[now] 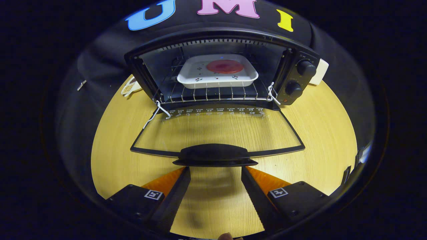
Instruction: Open the toaster oven, put the food inside, and close the toaster oven door.
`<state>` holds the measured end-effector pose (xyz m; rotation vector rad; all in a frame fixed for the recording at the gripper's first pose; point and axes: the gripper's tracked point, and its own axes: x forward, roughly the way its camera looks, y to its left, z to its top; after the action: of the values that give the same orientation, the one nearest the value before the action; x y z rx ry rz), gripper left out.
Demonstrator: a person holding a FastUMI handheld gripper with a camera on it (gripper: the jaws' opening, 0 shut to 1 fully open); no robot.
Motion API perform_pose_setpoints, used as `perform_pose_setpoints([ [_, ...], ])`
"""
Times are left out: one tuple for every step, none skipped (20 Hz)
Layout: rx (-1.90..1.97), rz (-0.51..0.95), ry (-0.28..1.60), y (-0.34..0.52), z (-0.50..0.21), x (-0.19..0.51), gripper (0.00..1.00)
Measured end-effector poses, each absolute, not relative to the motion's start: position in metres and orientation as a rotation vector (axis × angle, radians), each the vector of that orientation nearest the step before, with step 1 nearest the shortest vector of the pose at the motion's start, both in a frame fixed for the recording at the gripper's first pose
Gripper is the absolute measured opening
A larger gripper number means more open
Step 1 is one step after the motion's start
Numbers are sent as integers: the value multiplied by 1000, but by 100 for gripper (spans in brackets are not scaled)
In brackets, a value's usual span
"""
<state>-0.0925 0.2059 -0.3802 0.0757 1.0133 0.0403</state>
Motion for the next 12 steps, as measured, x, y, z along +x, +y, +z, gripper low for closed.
perform_pose_setpoints([
  [87,44,1001,206,-375,-92,99],
  [95,50,987,206,-369,-93,99],
  [104,55,967,206,-362,-92,99],
  [113,62,945,206,-355,-92,99],
  [116,68,920,206,-348,-90,99],
  [113,73,898,205,-342,-90,99],
  [107,77,881,204,-337,-88,99],
  [98,81,861,203,-332,-84,99],
  [96,83,847,202,-327,-81,99],
  [98,85,831,202,-321,-77,99],
  [98,83,813,201,-314,-72,99],
  [102,81,798,199,-307,-67,99],
])
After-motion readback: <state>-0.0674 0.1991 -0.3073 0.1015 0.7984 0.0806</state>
